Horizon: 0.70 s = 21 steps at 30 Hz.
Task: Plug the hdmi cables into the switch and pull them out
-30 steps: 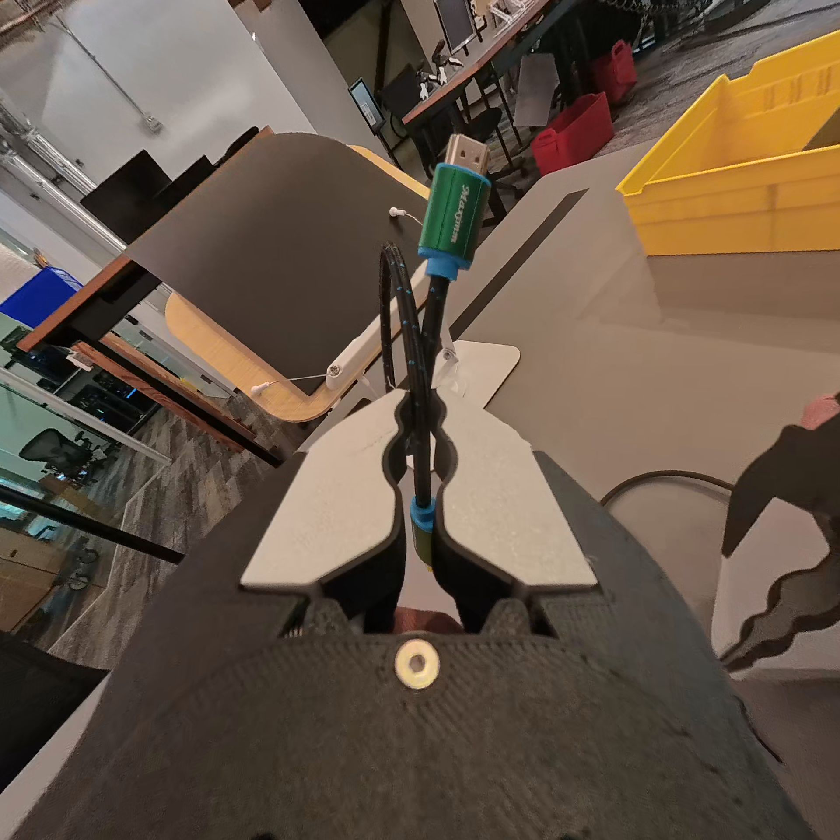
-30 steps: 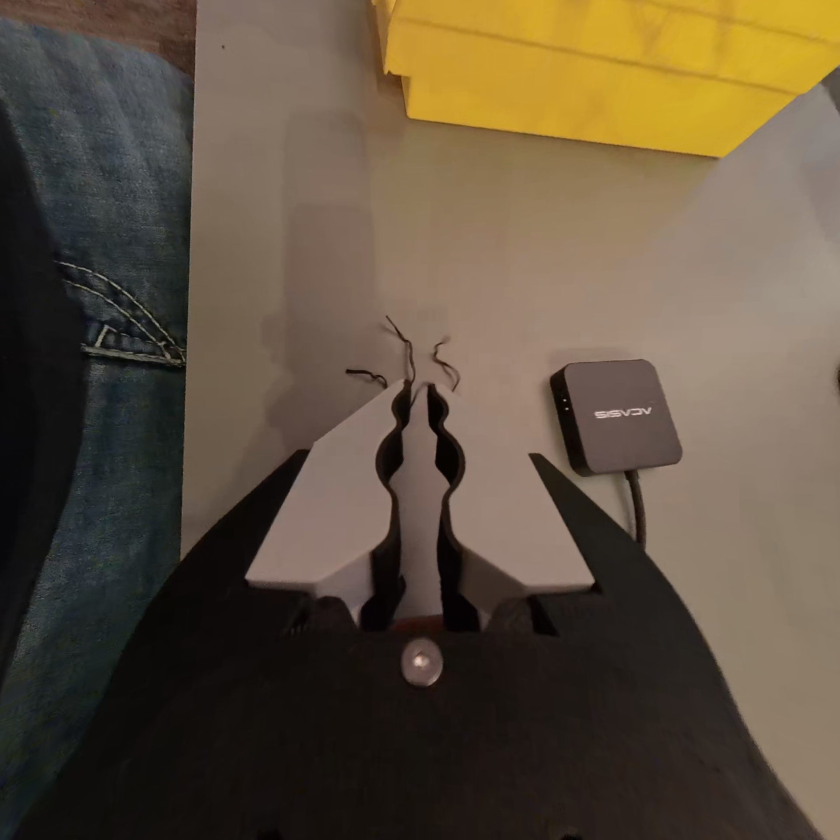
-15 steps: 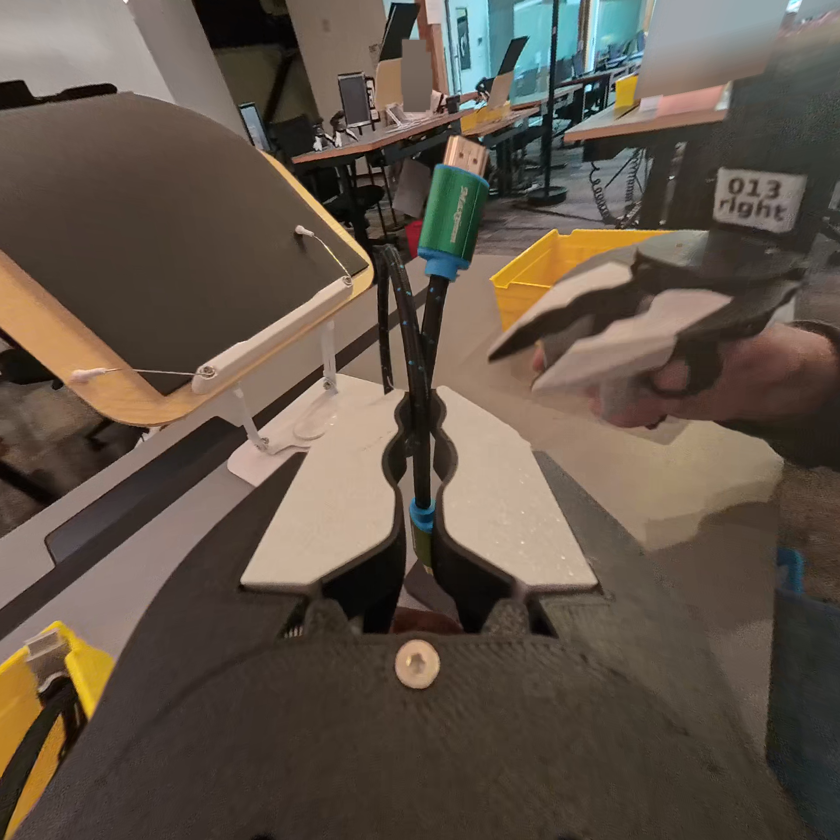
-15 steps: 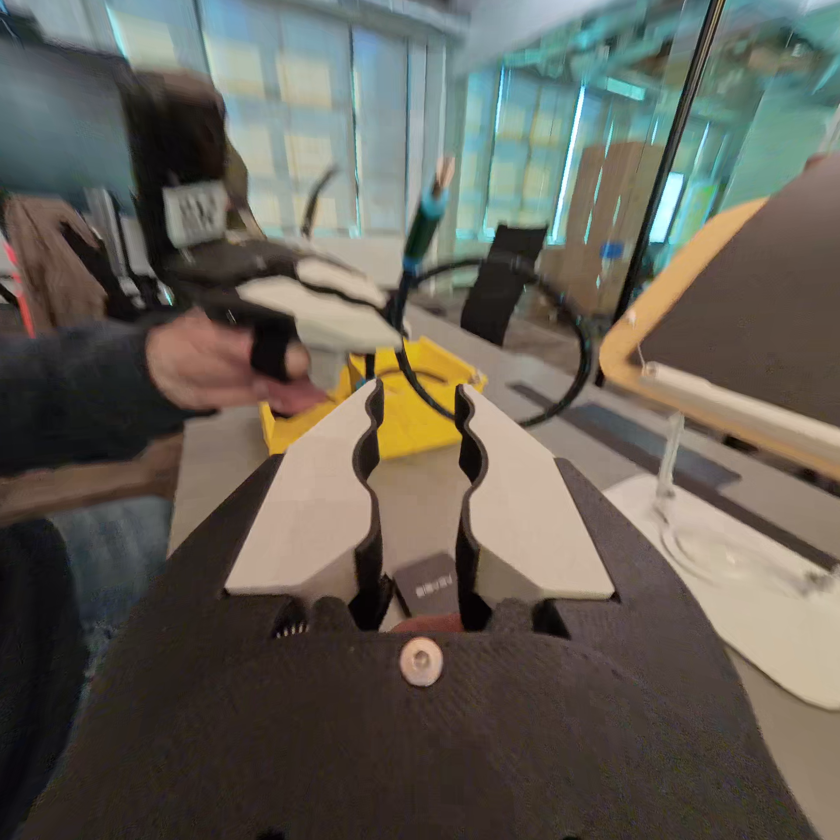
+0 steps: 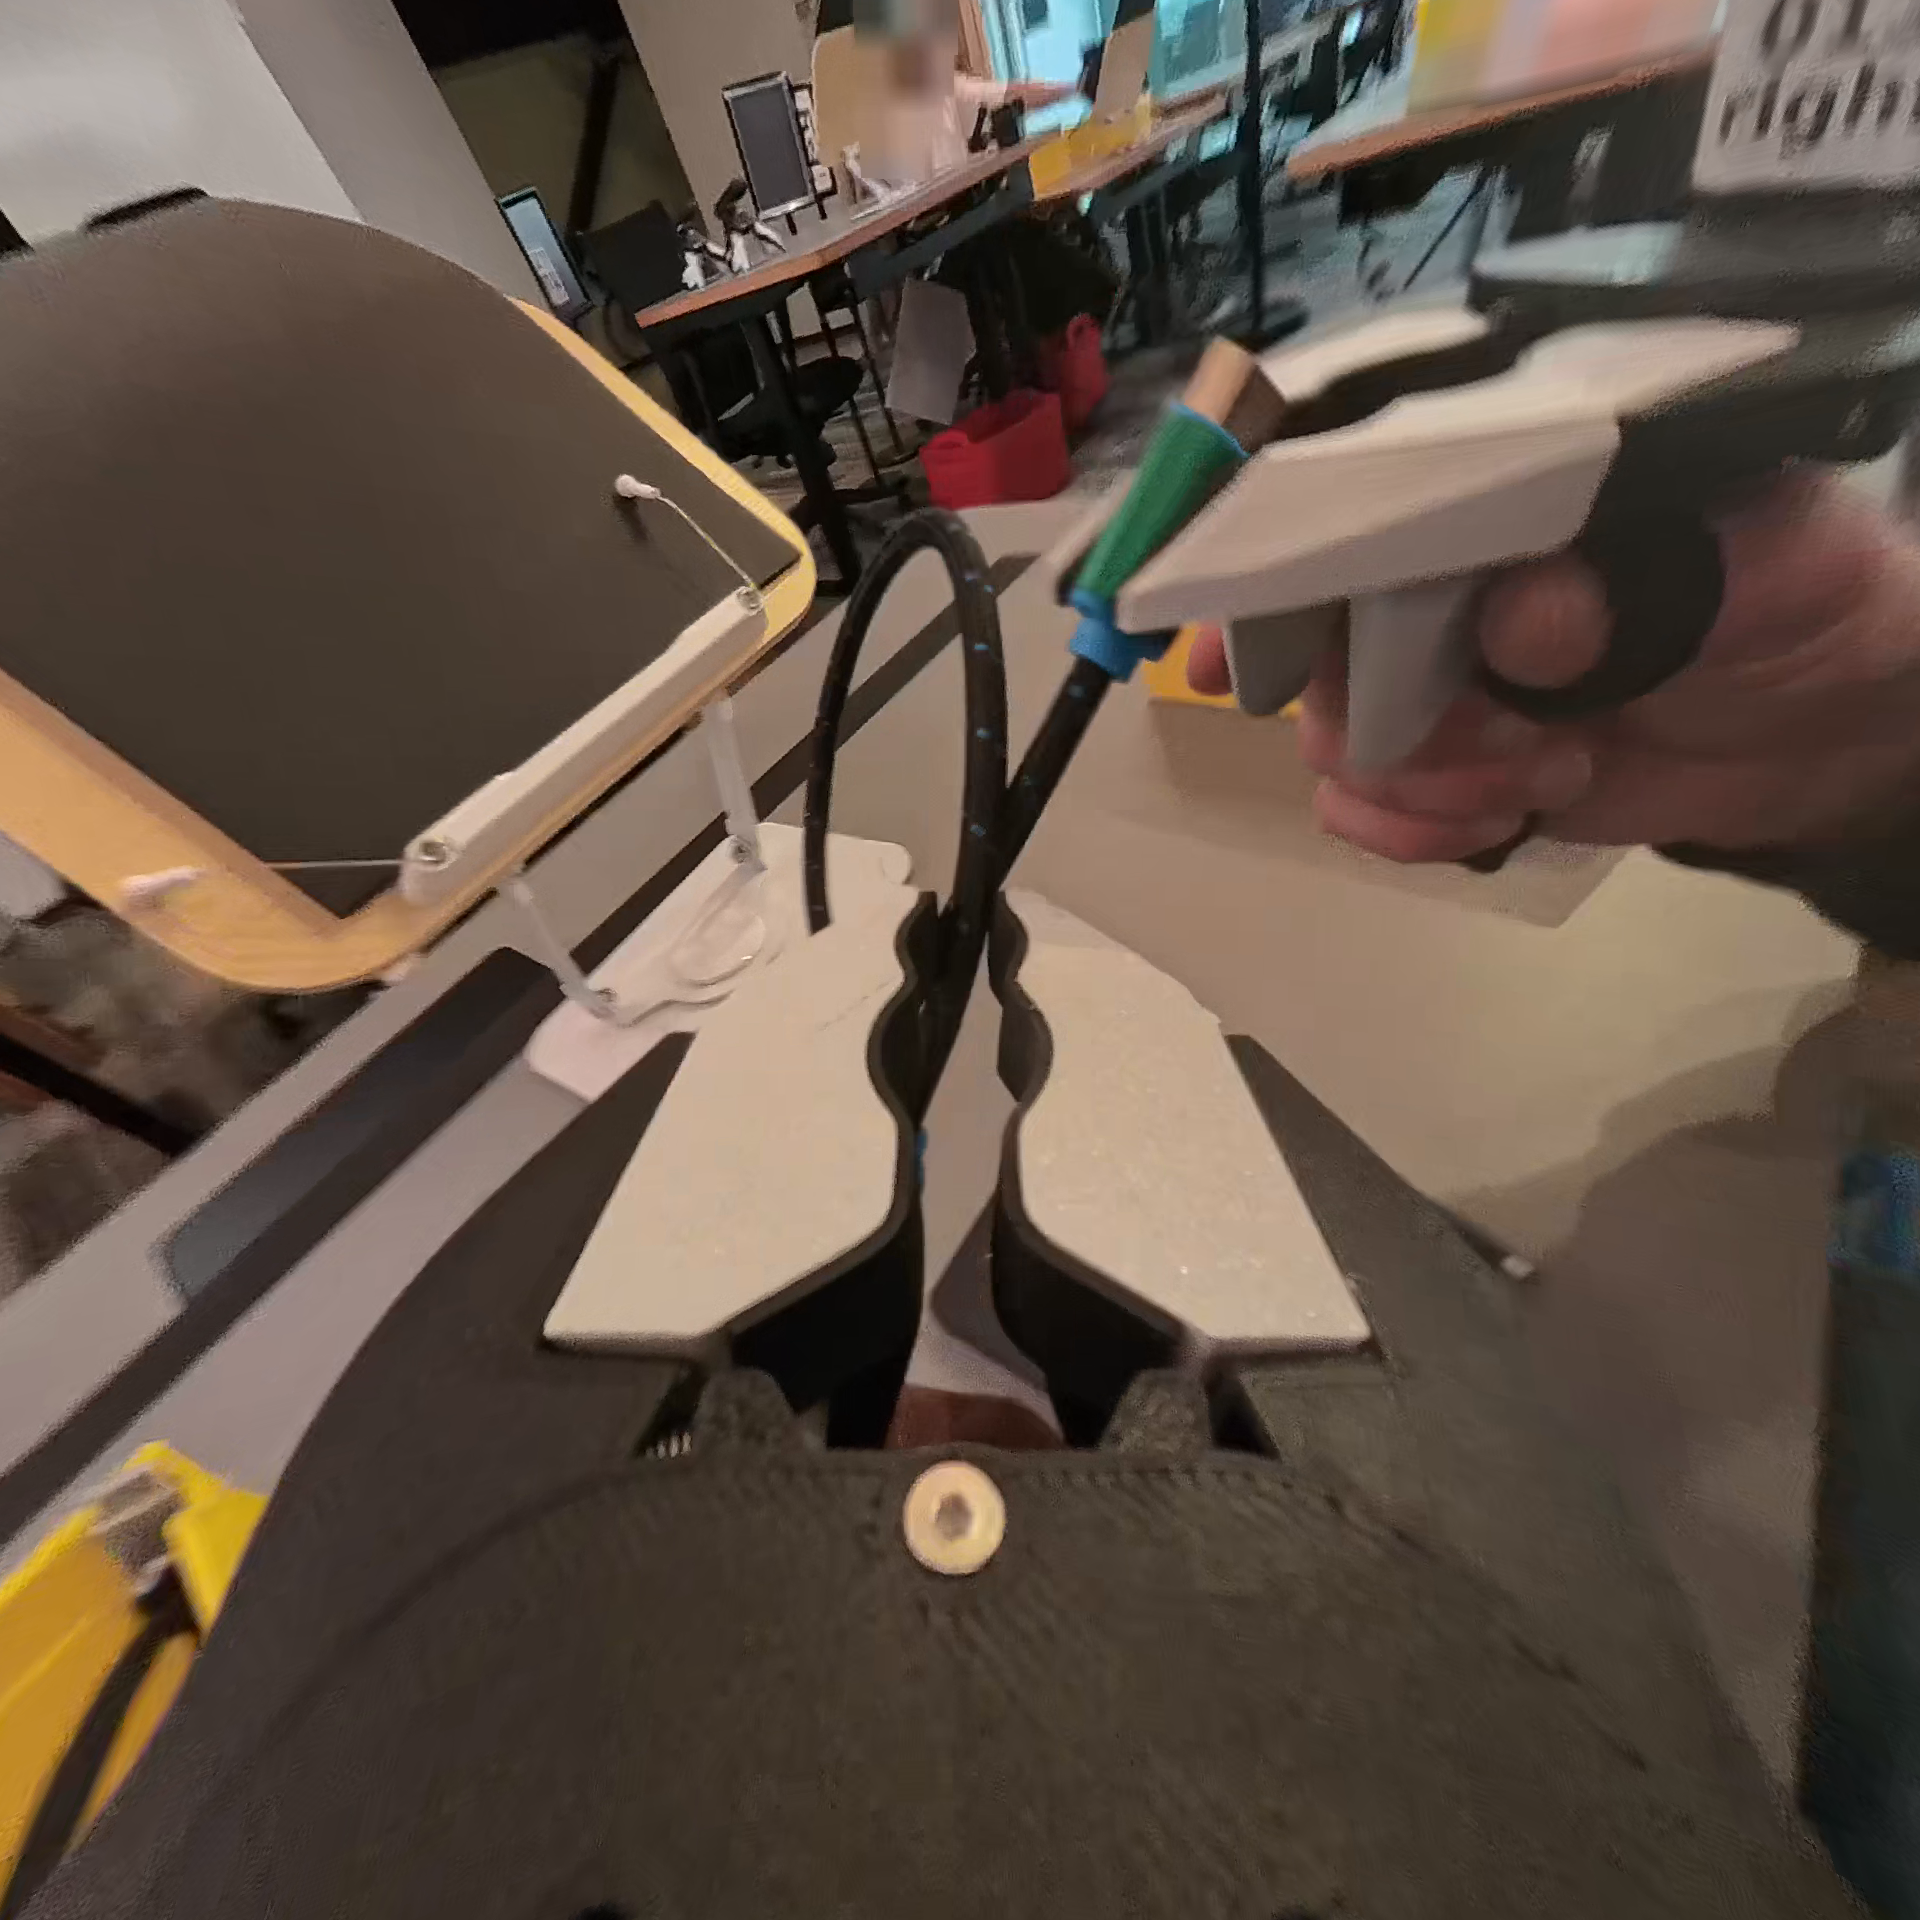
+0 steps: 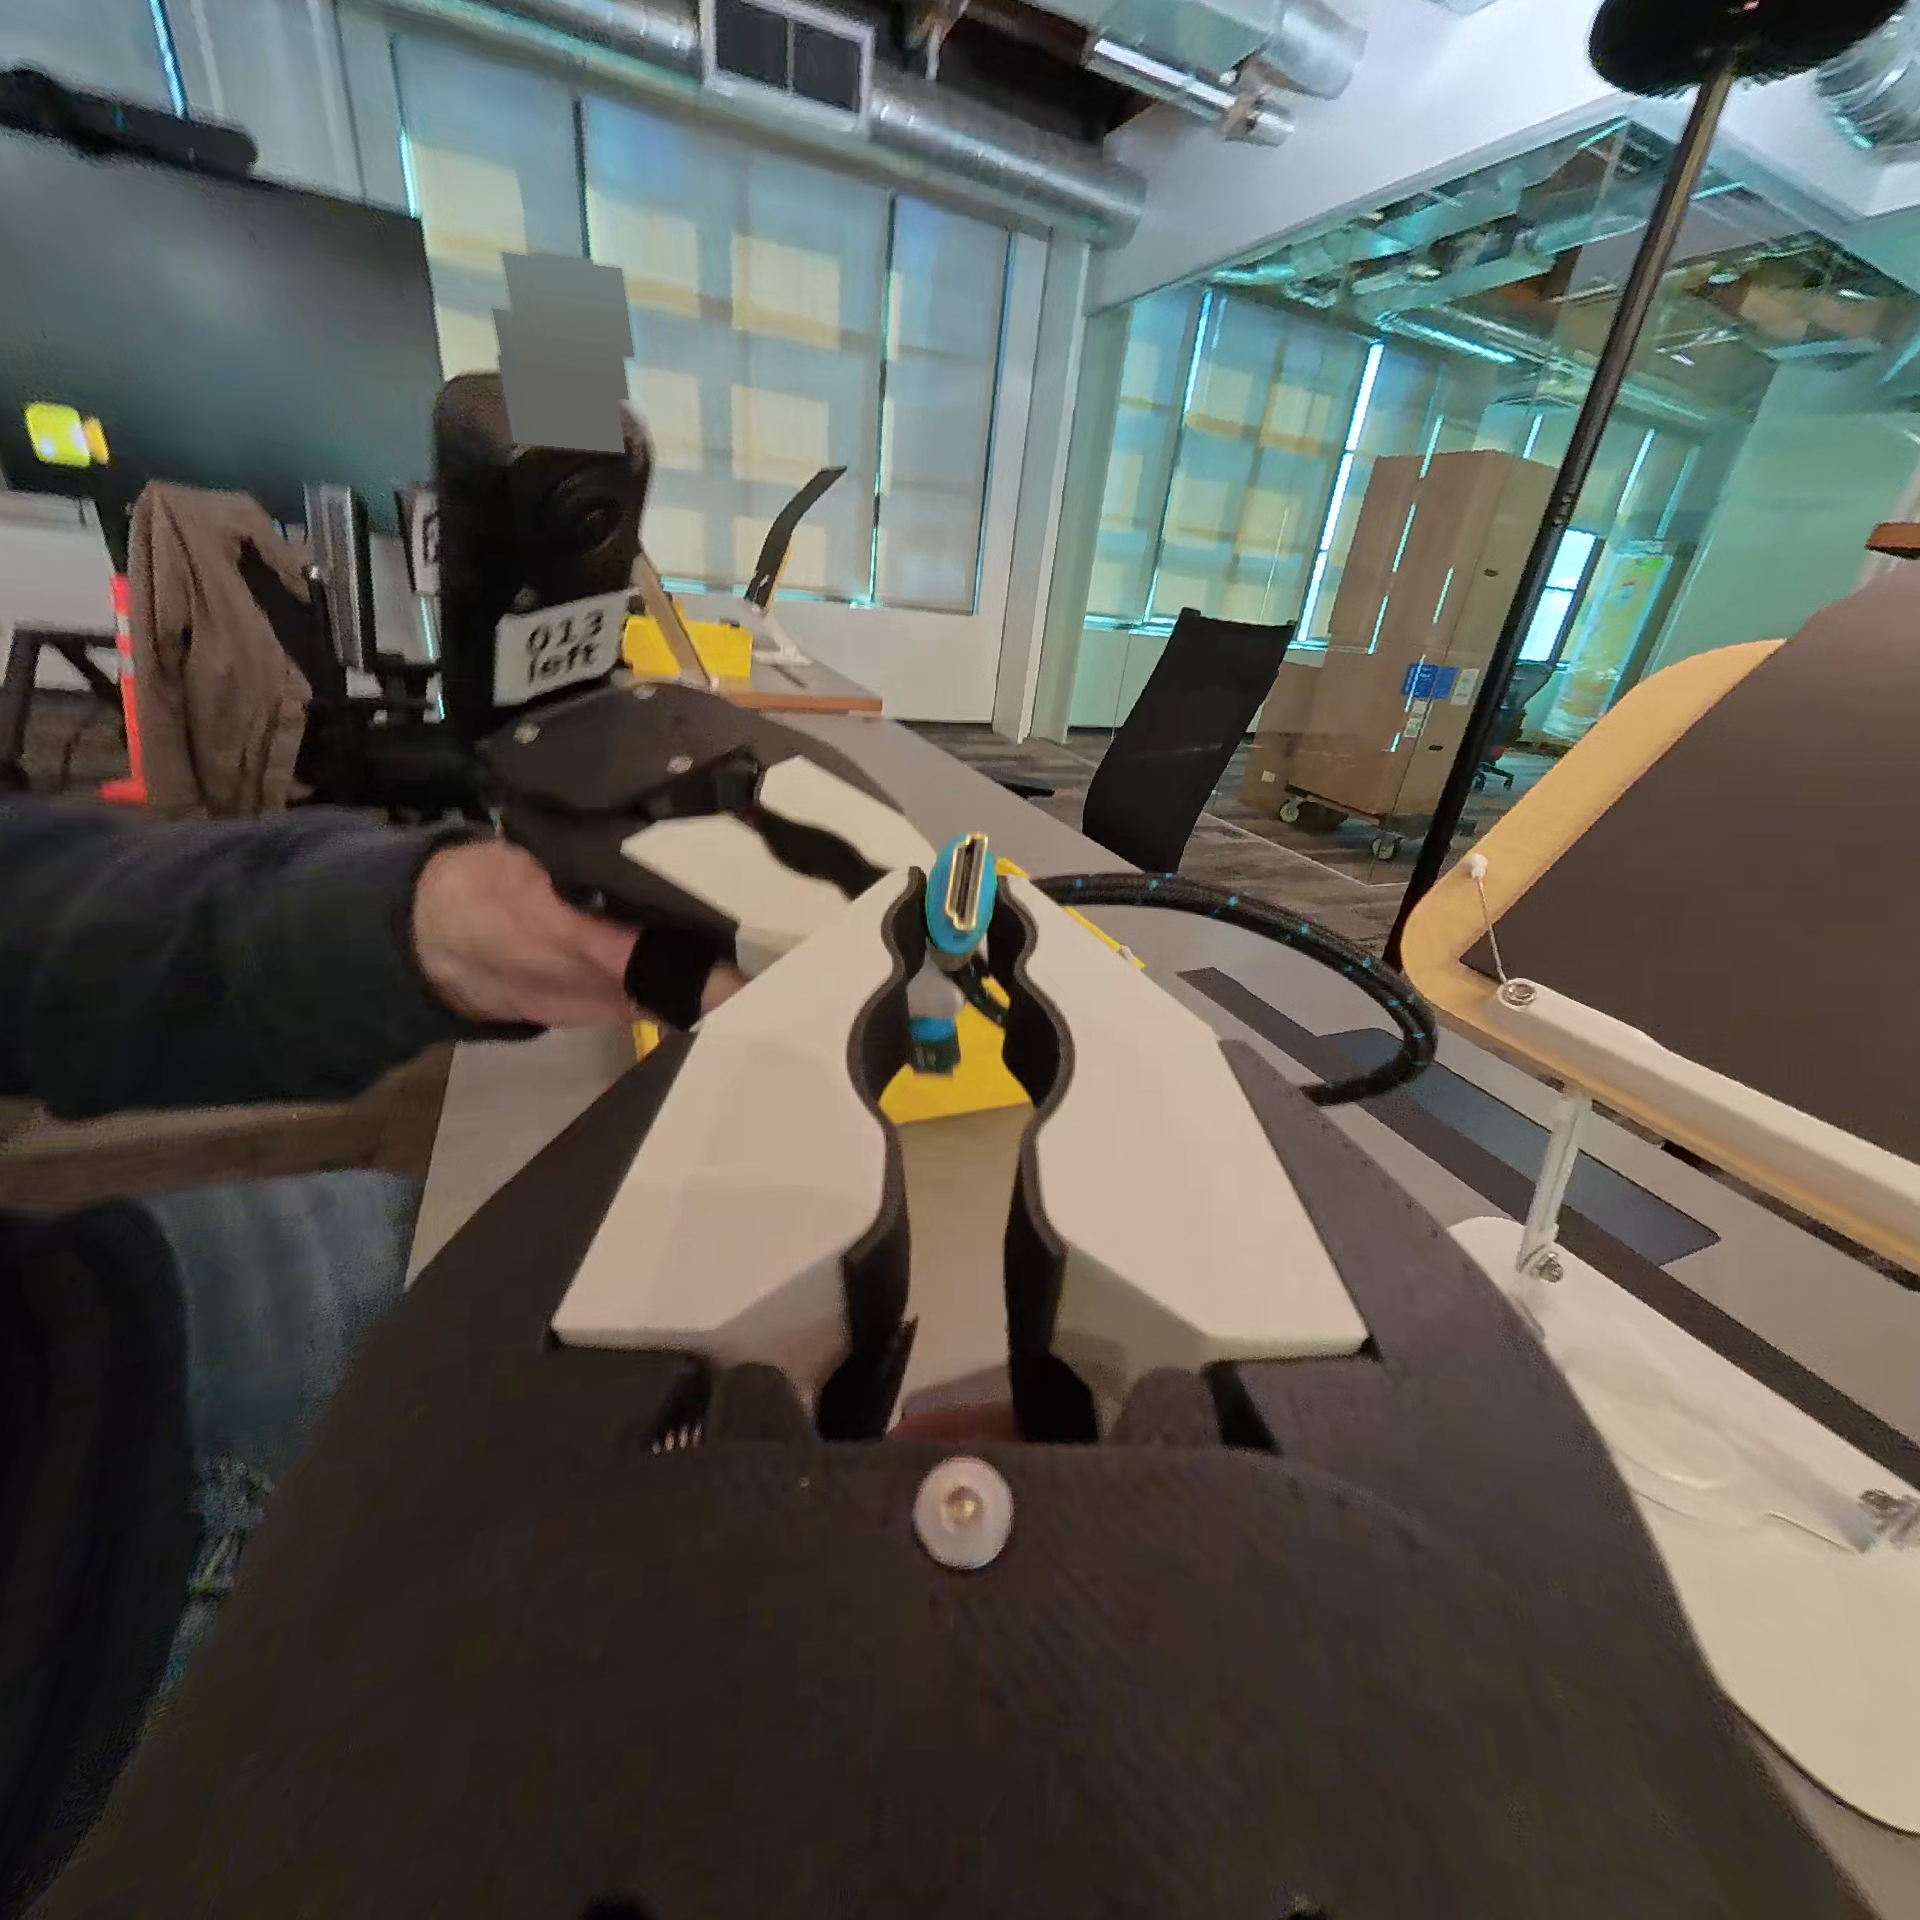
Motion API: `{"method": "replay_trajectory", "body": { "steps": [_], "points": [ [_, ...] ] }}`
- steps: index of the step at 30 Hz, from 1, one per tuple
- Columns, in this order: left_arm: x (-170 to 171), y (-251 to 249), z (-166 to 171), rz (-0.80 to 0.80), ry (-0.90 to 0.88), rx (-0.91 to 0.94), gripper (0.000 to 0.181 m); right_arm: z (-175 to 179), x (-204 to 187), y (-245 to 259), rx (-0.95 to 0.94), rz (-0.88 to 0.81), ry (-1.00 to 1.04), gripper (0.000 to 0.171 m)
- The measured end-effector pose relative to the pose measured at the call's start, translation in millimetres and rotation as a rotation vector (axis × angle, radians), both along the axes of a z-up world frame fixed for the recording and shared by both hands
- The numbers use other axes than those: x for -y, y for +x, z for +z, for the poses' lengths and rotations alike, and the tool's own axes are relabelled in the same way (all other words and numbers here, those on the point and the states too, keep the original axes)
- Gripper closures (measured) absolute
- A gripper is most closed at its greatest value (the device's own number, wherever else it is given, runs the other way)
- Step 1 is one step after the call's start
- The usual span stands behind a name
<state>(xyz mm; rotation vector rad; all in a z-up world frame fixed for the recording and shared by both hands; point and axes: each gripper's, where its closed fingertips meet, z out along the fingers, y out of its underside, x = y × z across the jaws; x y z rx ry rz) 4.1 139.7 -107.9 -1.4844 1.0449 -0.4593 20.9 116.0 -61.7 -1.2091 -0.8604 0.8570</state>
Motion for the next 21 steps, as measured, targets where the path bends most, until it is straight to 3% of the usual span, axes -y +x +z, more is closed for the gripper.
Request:
{"method": "replay_trajectory", "body": {
  "steps": [8, 14, 21],
  "points": [
    [6, 4, -5, -0.103, -0.214, 0.127, 0.17, -28, 8, 13, 0.264, -0.032, 0.137, 0.162],
    [11, 5, -6, -0.126, -0.151, 0.07, 0.169, -25, 12, 13, 0.205, -0.029, 0.12, 0.162],
    [11, 3, -13, -0.143, -0.174, 0.055, 0.169, -33, 14, 10, 0.291, -0.057, 0.176, 0.162]
  ]
}}
